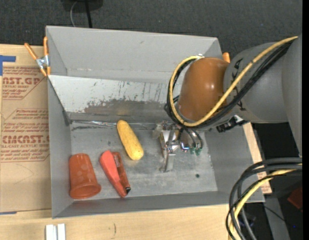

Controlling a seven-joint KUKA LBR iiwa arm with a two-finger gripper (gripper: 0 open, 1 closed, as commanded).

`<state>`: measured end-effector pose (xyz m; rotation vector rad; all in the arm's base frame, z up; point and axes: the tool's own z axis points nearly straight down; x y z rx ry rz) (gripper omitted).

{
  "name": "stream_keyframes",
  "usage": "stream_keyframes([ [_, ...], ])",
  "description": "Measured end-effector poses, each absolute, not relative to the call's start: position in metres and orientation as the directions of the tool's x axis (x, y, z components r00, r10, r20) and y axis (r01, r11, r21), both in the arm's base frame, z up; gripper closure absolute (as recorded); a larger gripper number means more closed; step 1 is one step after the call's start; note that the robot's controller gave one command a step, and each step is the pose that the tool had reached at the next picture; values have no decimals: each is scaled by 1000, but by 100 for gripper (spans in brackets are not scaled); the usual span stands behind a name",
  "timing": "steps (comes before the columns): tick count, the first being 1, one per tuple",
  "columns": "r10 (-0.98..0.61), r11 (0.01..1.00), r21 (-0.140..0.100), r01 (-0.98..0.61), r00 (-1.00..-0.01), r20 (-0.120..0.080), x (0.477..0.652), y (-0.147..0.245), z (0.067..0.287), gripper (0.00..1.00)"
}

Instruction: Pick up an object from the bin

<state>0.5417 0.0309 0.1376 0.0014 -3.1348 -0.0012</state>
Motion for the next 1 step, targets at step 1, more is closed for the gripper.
stream_keyframes([
  [1, 0, 1000, 1, 0, -1000, -1, 544, 31, 142, 0],
])
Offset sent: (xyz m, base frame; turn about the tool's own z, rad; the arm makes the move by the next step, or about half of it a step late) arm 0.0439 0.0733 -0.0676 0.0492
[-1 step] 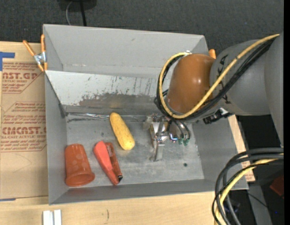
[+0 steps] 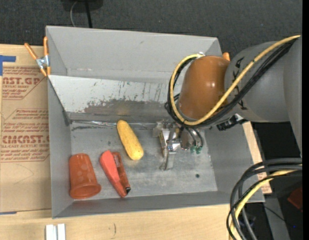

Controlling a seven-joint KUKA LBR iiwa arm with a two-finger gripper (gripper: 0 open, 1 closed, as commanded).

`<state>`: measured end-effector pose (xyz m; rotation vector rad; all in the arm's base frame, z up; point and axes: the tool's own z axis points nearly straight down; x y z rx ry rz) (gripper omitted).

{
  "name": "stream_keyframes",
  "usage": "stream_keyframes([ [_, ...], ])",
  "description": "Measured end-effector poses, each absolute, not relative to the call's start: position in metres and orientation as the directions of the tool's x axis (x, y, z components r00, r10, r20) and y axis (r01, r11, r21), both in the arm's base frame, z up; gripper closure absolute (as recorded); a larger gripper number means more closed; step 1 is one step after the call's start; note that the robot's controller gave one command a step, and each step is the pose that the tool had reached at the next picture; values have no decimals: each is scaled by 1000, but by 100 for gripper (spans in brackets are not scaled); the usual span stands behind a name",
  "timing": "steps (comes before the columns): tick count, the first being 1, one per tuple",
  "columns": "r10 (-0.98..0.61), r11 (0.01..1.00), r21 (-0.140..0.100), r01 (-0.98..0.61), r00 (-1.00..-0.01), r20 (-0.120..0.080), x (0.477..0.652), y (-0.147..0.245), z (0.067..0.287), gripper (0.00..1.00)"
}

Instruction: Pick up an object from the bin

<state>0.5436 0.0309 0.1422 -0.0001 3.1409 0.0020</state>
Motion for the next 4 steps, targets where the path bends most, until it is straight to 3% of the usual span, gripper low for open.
stream_keyframes([
  [1, 46, 999, 3, 46, -999, -3, 584, 96, 82, 0],
  [2, 75, 997, 2, 75, -997, 6, 574, 108, 91, 0],
  [3, 104, 995, 5, 104, -995, -6, 581, 100, 112, 0],
  [4, 246, 969, 2, 246, -969, 5, 574, 101, 73, 0],
])
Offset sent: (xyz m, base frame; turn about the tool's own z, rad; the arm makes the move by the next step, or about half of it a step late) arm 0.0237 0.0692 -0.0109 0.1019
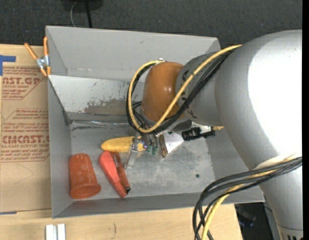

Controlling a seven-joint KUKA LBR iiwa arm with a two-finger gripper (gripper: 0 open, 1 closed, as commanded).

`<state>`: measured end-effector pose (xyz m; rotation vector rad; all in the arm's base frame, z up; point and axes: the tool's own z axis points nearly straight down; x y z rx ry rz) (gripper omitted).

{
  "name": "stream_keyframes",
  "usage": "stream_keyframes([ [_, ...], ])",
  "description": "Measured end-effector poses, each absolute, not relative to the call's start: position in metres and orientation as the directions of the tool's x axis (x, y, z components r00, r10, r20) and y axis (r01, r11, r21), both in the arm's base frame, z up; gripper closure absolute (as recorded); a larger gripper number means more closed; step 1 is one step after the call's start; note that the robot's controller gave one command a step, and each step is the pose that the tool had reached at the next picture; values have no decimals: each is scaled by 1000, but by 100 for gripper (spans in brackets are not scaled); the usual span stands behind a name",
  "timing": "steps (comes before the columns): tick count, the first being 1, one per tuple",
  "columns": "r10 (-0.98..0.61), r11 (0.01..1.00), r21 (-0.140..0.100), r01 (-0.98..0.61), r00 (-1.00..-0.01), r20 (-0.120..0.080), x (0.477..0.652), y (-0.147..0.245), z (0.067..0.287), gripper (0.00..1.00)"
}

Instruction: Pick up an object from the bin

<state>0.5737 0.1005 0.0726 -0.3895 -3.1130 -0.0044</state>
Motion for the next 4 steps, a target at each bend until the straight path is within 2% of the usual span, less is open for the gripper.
stream_keyframes([
  [1, 253, 967, 5, 253, -967, -3, 575, 97, 65, 100],
  [3, 254, 967, 5, 254, -967, 0, 574, 97, 71, 100],
  [4, 254, 967, 5, 254, -967, -1, 573, 97, 84, 100],
])
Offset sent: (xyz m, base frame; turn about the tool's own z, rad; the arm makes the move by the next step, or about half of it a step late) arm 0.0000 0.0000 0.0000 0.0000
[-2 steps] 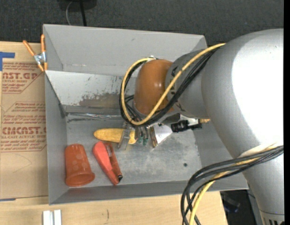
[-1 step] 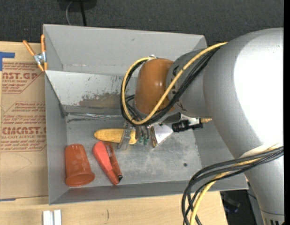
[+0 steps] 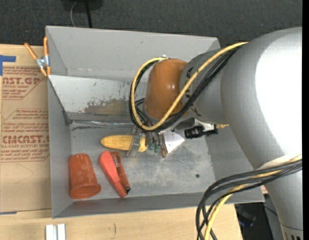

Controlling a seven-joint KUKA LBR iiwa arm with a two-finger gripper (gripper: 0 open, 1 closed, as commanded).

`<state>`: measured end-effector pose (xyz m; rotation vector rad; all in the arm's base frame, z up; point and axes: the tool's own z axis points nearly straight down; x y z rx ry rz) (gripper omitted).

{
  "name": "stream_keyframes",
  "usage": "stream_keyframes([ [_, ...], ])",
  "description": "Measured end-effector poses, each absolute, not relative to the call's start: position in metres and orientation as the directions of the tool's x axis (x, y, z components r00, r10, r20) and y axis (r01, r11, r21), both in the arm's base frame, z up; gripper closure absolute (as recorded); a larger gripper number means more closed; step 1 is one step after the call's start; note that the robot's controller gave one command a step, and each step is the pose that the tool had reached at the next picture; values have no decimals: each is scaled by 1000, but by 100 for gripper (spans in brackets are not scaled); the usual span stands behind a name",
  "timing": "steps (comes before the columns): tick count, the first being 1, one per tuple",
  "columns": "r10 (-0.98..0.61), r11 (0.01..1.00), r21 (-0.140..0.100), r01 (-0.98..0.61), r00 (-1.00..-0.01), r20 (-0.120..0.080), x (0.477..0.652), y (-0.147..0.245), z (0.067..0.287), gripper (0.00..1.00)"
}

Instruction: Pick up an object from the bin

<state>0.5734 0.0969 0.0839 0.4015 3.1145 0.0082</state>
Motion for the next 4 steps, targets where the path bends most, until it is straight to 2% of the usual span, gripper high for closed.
stream_keyframes([
  [2, 253, 967, 8, 253, -967, -4, 575, 97, 98, 100],
  [3, 253, 967, 6, 253, -967, 1, 573, 97, 104, 100],
  [4, 253, 968, 6, 253, -968, 0, 573, 97, 122, 100],
])
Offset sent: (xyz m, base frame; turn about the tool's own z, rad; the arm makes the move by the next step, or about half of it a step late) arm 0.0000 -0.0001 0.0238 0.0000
